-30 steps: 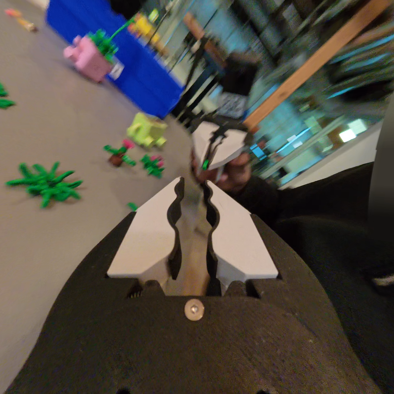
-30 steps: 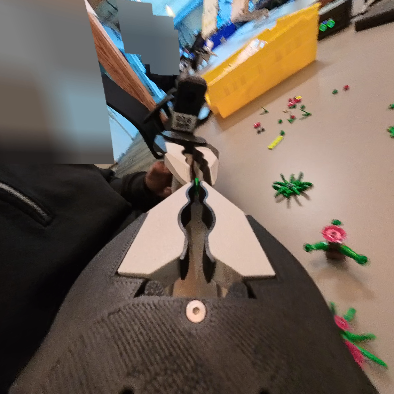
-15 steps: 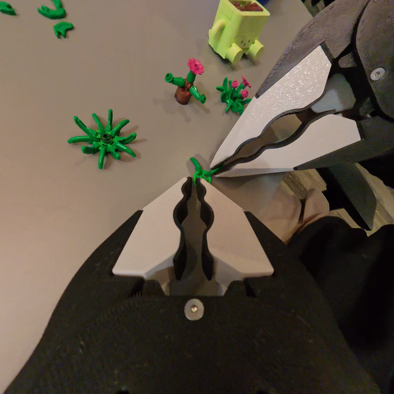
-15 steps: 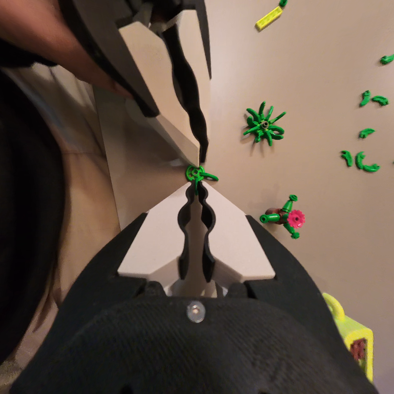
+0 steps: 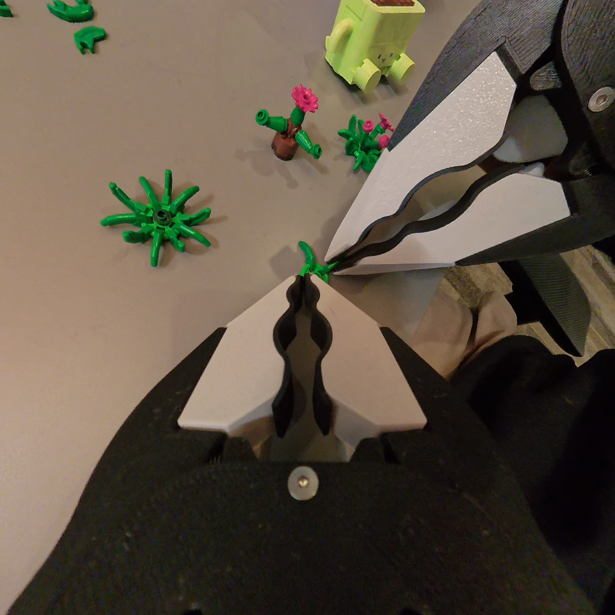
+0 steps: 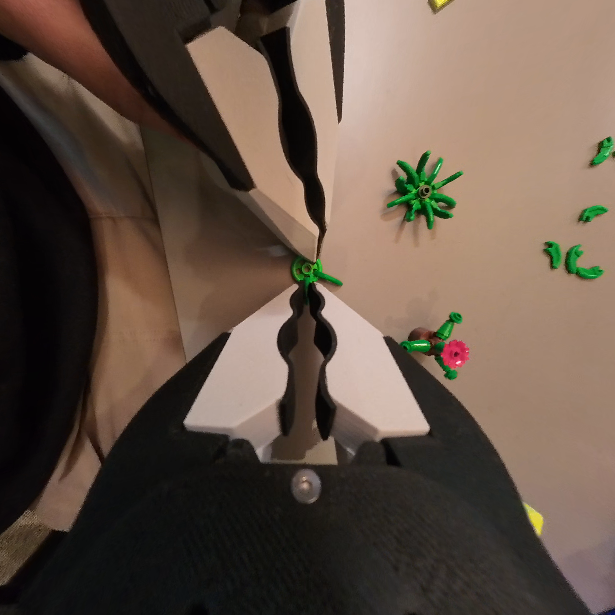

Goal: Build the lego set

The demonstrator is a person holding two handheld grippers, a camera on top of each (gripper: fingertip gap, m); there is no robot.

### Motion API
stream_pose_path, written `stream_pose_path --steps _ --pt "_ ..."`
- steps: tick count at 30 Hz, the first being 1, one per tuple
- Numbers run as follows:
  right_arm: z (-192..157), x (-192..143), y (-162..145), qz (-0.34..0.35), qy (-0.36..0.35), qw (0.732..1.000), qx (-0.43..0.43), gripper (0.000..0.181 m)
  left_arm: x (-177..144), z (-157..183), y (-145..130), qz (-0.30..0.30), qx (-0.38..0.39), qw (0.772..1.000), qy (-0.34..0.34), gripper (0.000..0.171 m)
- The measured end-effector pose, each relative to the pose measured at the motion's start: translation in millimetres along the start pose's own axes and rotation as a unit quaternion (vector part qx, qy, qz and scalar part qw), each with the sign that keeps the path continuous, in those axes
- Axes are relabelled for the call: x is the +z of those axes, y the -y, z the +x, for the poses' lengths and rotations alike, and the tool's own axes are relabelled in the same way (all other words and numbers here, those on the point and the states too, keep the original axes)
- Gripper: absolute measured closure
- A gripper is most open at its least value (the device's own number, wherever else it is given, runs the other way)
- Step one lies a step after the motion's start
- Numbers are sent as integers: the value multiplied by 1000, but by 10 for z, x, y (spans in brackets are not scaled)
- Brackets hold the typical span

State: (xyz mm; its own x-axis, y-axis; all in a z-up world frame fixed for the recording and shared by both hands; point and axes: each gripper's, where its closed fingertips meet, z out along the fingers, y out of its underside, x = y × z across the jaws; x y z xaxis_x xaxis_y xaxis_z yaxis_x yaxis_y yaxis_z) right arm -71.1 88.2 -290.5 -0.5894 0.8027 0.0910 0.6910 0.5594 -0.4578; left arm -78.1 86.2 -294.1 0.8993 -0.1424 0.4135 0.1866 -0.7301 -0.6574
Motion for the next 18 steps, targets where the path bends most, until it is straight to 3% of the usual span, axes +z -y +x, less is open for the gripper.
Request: stream_pose_path --steps 18 --pt "-11 39 -39 -73 29 997 27 181 1 0 -15 -9 -3 1000 7 167"
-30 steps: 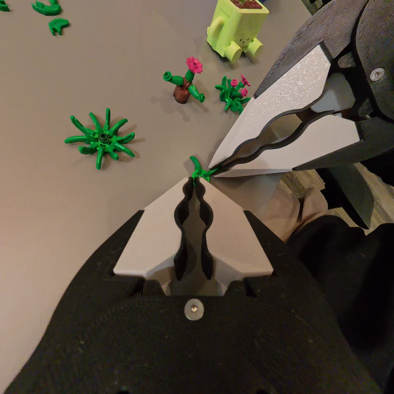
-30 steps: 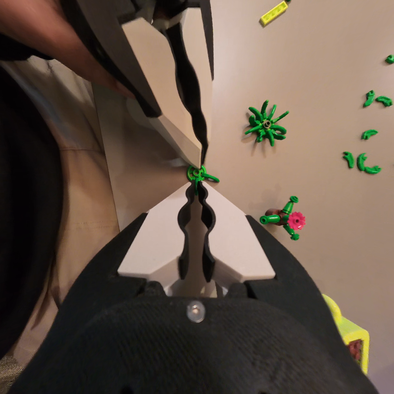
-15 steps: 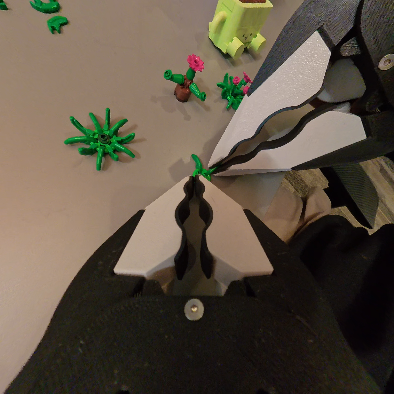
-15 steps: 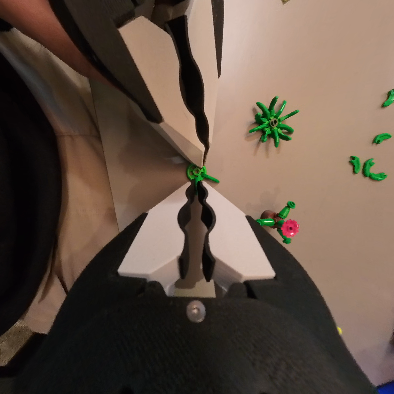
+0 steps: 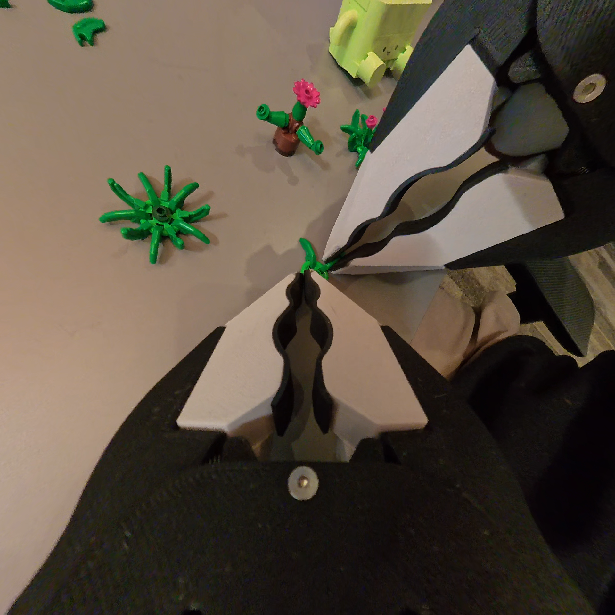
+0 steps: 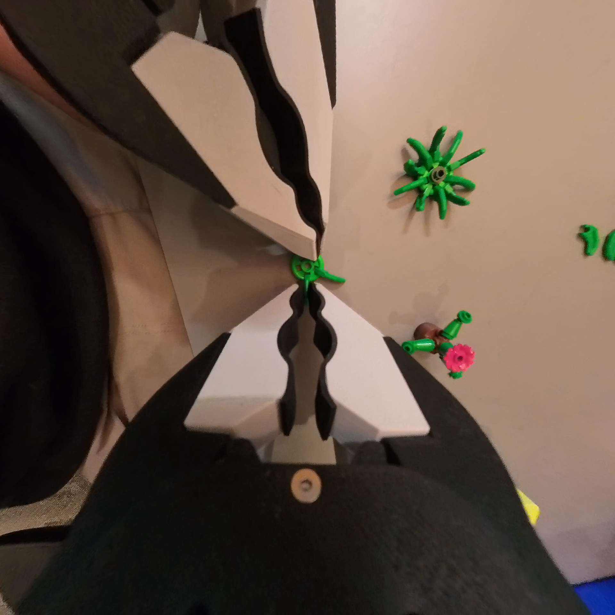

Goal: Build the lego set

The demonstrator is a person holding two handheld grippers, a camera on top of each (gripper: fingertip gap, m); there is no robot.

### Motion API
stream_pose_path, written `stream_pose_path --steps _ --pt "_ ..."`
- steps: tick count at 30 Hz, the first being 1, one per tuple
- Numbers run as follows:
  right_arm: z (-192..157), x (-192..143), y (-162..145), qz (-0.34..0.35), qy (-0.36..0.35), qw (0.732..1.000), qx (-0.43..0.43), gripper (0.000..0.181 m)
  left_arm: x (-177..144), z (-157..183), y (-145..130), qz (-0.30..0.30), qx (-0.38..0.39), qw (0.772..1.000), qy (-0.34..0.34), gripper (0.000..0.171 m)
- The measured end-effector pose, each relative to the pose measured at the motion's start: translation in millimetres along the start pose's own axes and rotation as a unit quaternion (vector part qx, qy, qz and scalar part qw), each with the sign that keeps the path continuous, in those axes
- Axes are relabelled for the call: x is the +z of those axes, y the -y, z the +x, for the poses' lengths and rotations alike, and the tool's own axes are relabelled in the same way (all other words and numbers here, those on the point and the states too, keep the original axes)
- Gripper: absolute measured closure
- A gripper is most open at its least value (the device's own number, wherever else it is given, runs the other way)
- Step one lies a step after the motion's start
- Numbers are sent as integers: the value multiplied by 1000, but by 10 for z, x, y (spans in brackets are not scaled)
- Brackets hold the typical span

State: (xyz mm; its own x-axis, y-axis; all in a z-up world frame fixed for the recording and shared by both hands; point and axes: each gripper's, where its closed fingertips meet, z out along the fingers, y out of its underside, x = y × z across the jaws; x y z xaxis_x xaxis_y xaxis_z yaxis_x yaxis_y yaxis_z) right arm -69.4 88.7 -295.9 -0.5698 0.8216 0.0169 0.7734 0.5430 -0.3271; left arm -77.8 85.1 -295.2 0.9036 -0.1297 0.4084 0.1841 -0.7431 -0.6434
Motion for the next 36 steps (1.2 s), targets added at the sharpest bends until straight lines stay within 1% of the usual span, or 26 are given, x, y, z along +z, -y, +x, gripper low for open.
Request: stream_pose_path --steps 4,7,10,14,19,25,27,29,31,32,34,35,36 --pt "4 6 -16 -10 -6 1000 -9 181 4 -5 -2 0 5 1000 6 168" --pt "5 8 -24 -4 -18 1000 -8 181 3 -4 -2 3 -2 1000 -4 167" --pt "8 5 -19 12 -33 999 -10 181 1 -3 -1 6 -7 1000 -11 167" --pt "17 -1 -11 39 -50 998 -7 180 0 -6 -2 7 4 1000 1 167" --pt "-15 -62 2 82 -52 995 2 179 -27 -18 -7 11 8 1000 5 169" --pt "-44 -237 8 153 -32 986 59 174 -213 -43 49 50 -3 999 -14 171" --pt "-30 -293 2 175 -30 981 78 173 -322 -105 104 74 -12 997 -16 171" --pt "-2 -338 -4 194 -30 976 96 173 -430 -231 153 96 -20 995 -2 171" --pt "74 -386 -11 209 -43 970 114 172 -524 -346 192 115 -27 993 12 171" --pt "176 -418 -44 207 -65 968 126 172 -561 -374 211 124 -29 992 13 171" --pt "504 -569 -120 209 -135 956 157 171 -612 -417 243 140 -26 990 23 170" --pt "655 -674 -108 227 -156 945 176 170 -626 -439 257 147 -20 988 32 167" --pt "787 -769 -66 249 -164 935 194 168 -636 -469 274 154 -10 987 48 160"
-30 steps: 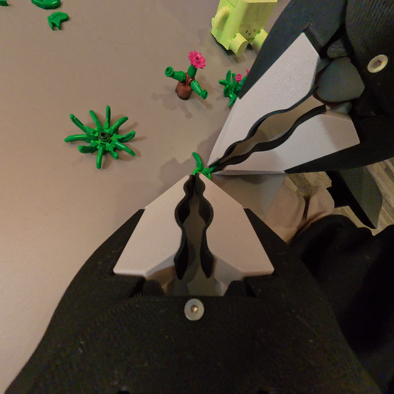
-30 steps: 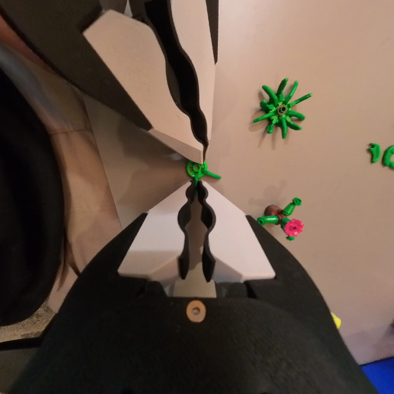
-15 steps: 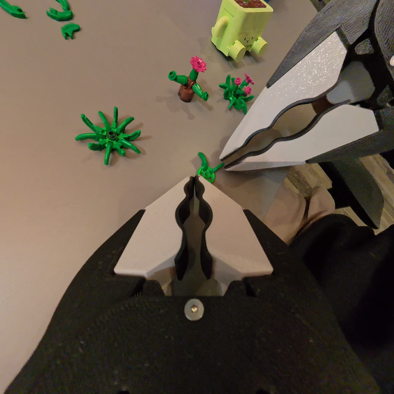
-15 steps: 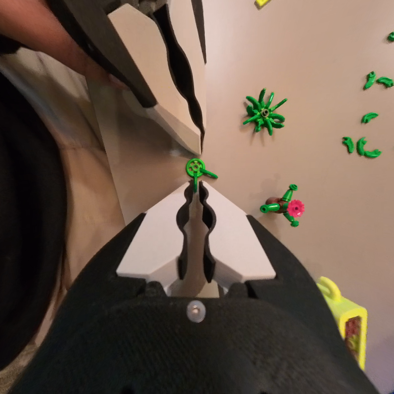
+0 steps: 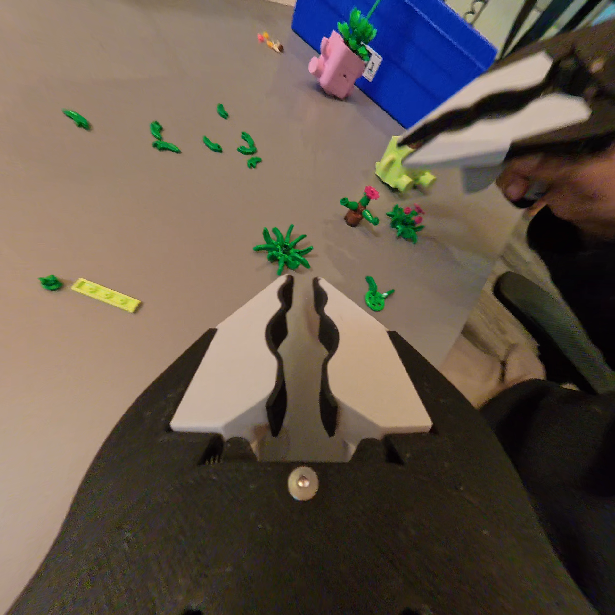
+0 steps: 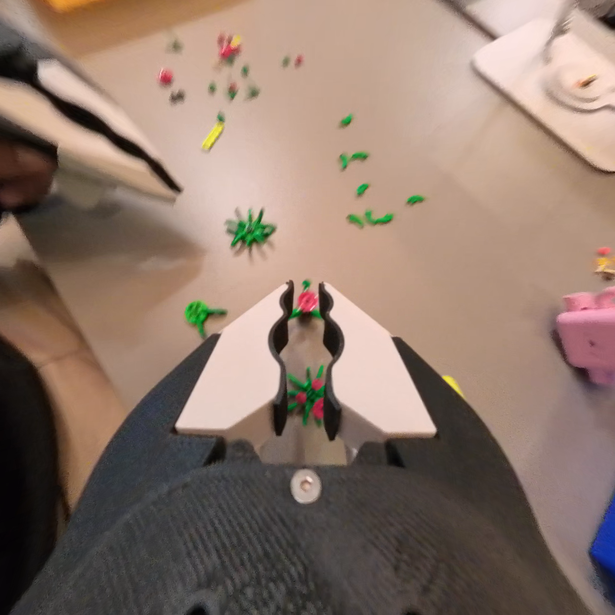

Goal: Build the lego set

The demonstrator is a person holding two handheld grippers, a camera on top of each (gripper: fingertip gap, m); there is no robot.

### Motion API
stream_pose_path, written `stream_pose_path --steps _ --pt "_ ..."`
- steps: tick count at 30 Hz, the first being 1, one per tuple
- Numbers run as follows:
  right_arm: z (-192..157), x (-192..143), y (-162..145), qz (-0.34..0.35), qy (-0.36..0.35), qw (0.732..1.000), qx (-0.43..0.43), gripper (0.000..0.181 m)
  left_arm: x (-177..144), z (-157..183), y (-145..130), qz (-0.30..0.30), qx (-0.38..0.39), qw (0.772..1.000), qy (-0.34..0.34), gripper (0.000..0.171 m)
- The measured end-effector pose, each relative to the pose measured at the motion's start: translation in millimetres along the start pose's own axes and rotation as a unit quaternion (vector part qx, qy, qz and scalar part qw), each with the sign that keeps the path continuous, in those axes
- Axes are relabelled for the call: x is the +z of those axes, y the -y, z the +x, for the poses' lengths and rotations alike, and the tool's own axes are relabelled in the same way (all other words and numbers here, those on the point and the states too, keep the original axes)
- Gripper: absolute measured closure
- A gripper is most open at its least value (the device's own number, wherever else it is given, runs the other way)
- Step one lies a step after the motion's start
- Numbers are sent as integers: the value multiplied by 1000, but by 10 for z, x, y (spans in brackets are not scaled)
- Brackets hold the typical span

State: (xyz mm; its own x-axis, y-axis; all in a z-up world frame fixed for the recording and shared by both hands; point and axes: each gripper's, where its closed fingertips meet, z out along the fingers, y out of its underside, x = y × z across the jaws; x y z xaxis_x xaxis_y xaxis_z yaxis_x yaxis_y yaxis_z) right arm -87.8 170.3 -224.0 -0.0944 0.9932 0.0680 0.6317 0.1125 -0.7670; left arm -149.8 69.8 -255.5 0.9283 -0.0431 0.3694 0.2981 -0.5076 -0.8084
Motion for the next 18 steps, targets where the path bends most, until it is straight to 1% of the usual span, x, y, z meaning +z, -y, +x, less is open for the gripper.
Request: stream_pose_path --steps 1,3,4,5,7,9,11,14,18 --pt "101 18 109 16 -2 1000 13 168 3 -42 9 5 17 1000 21 151" --pt "312 149 244 21 -11 1000 9 169 11 -76 8 4 48 997 52 144" --pt "394 260 248 3 -9 1000 -2 168 15 -60 11 3 58 997 55 143" --pt "421 386 222 -25 9 1000 -13 170 17 -37 13 4 65 996 54 142" --pt "373 604 144 -85 63 994 -28 167 12 3 16 6 73 996 50 142" --pt "331 752 116 -120 96 986 -59 169 5 7 1 6 78 996 50 142" --pt "357 879 123 -137 106 980 -100 170 1 15 -11 5 77 996 44 142" --pt "394 1064 77 -156 144 966 -147 167 -11 29 1 11 67 997 28 142" --pt "455 1196 44 -162 179 956 -166 164 -27 31 17 18 53 998 14 141"
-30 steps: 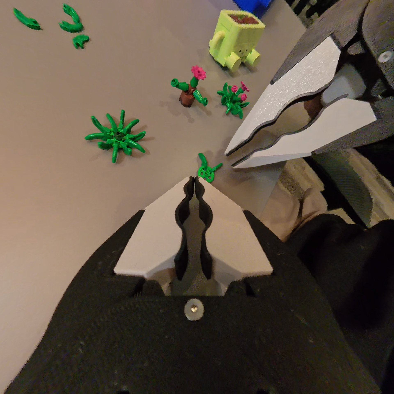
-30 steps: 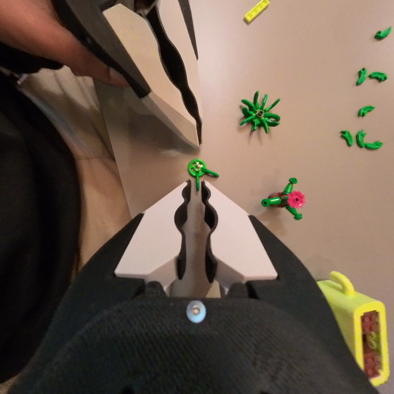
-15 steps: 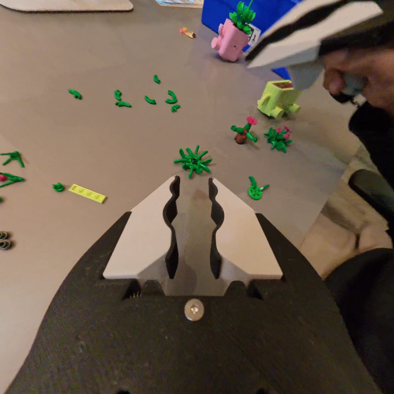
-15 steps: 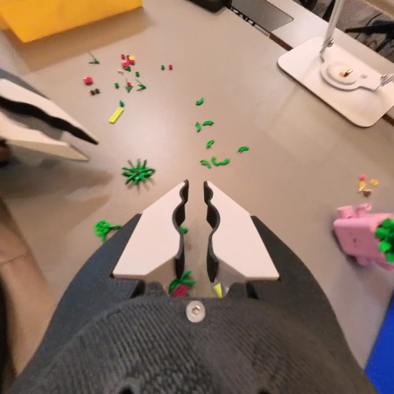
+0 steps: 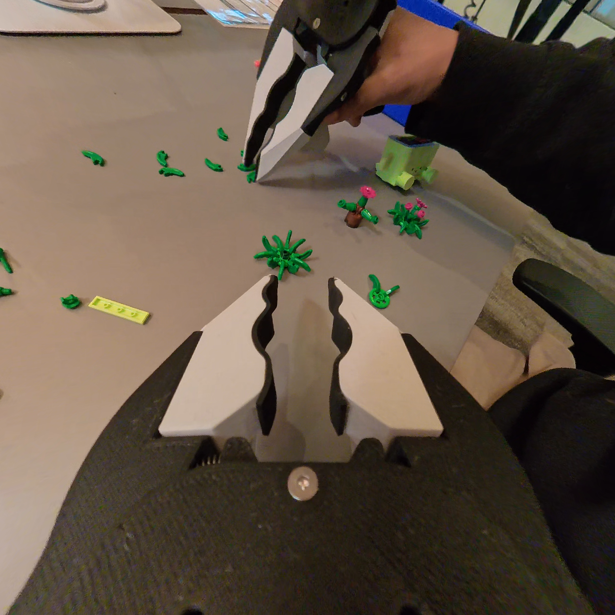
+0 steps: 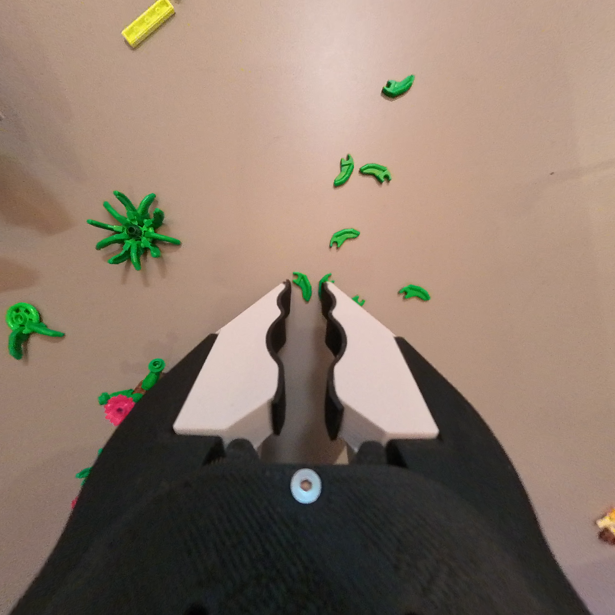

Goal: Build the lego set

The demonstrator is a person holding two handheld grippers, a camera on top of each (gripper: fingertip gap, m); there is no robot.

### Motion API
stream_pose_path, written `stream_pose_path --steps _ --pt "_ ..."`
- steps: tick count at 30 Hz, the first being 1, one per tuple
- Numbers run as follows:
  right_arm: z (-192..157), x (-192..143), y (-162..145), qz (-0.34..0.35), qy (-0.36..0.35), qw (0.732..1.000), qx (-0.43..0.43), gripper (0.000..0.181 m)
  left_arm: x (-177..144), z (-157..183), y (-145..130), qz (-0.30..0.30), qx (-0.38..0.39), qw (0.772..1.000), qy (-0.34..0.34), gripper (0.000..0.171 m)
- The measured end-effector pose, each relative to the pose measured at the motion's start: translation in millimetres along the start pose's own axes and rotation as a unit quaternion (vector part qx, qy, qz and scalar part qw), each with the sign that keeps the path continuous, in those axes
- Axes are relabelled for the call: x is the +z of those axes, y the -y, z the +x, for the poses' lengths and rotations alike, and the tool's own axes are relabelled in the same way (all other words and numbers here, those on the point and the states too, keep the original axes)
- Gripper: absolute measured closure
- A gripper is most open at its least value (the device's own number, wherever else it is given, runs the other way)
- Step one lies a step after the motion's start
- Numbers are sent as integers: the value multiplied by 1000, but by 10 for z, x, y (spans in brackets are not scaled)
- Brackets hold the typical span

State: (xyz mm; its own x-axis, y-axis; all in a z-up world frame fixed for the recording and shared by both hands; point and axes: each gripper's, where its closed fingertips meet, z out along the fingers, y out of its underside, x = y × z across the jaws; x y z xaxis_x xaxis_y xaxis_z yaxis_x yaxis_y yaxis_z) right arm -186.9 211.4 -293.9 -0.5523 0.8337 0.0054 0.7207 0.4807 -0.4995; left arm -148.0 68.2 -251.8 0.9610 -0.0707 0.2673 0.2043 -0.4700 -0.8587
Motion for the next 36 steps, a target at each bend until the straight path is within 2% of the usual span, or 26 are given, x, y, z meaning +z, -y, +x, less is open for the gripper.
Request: stream_pose_path --steps 3,7,15,18,22,28,36 --pt "-28 10 29 6 23 1000 -10 170 14 6 -14 -6 -6 1000 -8 141" --pt "-65 0 18 1 15 1000 -24 181 17 11 -18 -7 -10 1000 -14 141" --pt "-326 -201 155 65 -22 996 -48 181 -9 55 44 16 -24 999 -36 142" --pt "-223 -186 50 39 -49 997 -51 181 3 82 37 14 -31 998 -46 142" --pt "-145 -100 -30 42 7 999 14 169 6 111 33 14 -18 999 -41 142" --pt "-85 -20 -46 27 -3 1000 2 164 11 126 26 10 -11 999 -41 143" --pt "-136 18 11 27 -1 1000 -5 171 6 132 30 12 -14 999 -45 142"
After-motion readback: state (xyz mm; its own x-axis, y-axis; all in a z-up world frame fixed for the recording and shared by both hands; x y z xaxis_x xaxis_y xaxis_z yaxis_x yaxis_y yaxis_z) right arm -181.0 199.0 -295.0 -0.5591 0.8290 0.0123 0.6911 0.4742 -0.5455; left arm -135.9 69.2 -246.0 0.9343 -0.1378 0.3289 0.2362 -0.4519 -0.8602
